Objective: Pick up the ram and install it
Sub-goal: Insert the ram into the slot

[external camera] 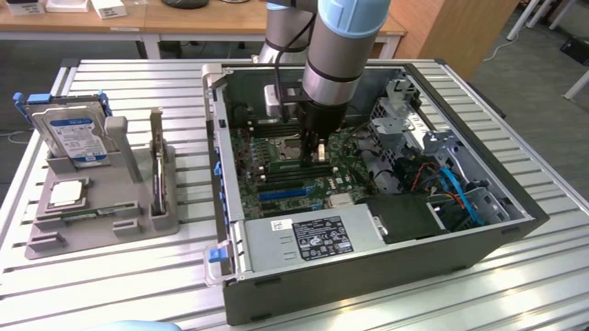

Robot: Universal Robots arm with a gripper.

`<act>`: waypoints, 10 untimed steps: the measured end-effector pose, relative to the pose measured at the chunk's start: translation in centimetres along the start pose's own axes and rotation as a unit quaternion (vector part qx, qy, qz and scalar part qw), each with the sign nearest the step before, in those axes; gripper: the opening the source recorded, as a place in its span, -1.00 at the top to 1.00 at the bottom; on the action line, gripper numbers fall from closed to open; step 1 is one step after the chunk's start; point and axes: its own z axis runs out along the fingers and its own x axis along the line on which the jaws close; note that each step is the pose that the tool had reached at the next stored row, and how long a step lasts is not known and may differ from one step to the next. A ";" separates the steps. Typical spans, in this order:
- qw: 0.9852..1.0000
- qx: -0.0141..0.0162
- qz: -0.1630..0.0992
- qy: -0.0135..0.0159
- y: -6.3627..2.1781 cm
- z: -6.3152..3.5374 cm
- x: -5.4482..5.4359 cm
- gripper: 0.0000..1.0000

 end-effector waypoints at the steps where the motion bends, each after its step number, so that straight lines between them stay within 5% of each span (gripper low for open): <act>1: 1.000 0.000 0.001 0.000 0.00 0.01 0.0 0.73; 10: 1.000 0.000 0.006 0.000 0.00 0.14 0.0 0.73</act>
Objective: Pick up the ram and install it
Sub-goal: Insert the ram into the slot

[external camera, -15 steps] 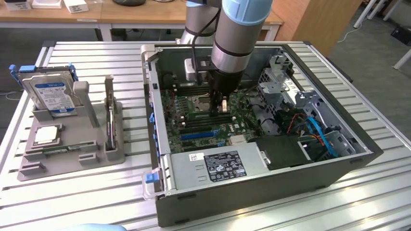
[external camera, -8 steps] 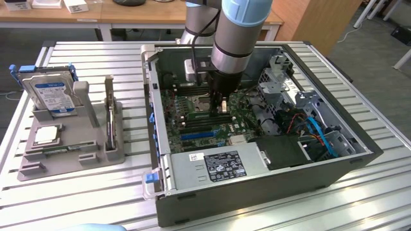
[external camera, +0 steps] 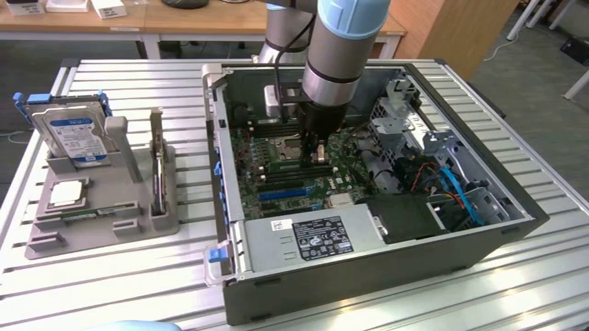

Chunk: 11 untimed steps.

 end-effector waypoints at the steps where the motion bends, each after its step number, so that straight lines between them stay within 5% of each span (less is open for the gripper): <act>1: 1.000 0.000 0.000 0.000 0.00 0.02 0.0 0.73; 11: 1.000 -0.001 -0.007 0.001 0.23 0.29 -0.2 0.73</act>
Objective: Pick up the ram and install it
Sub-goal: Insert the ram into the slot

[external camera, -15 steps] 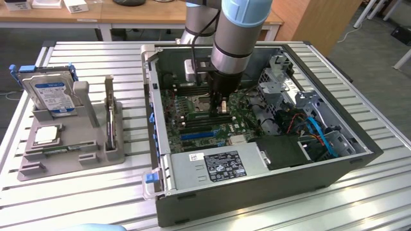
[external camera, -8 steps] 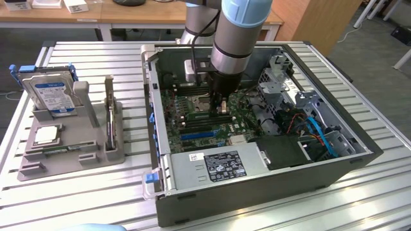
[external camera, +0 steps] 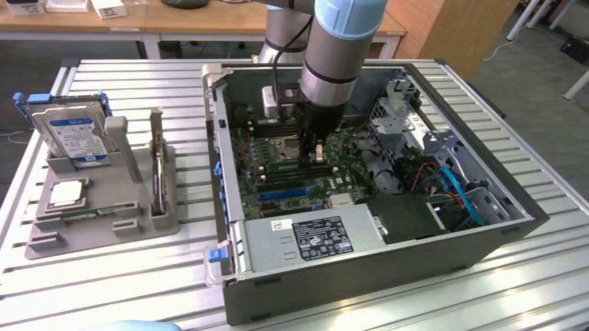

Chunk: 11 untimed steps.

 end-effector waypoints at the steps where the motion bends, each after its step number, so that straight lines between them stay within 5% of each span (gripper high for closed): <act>1: 1.000 0.000 0.000 0.000 0.00 0.00 0.0 0.73; 11: 1.000 0.000 -0.005 0.002 0.01 0.01 0.0 0.73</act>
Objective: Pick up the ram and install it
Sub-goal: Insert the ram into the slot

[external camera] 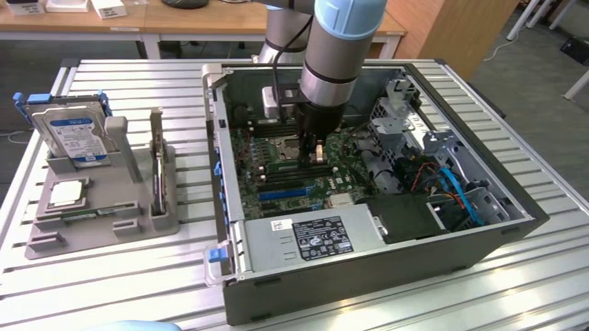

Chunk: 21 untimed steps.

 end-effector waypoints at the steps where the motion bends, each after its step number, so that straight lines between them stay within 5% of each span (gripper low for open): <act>1: 1.000 0.000 0.000 0.000 0.00 0.02 0.0 0.73; 21: 1.000 0.000 0.000 0.001 -0.03 0.41 0.3 0.73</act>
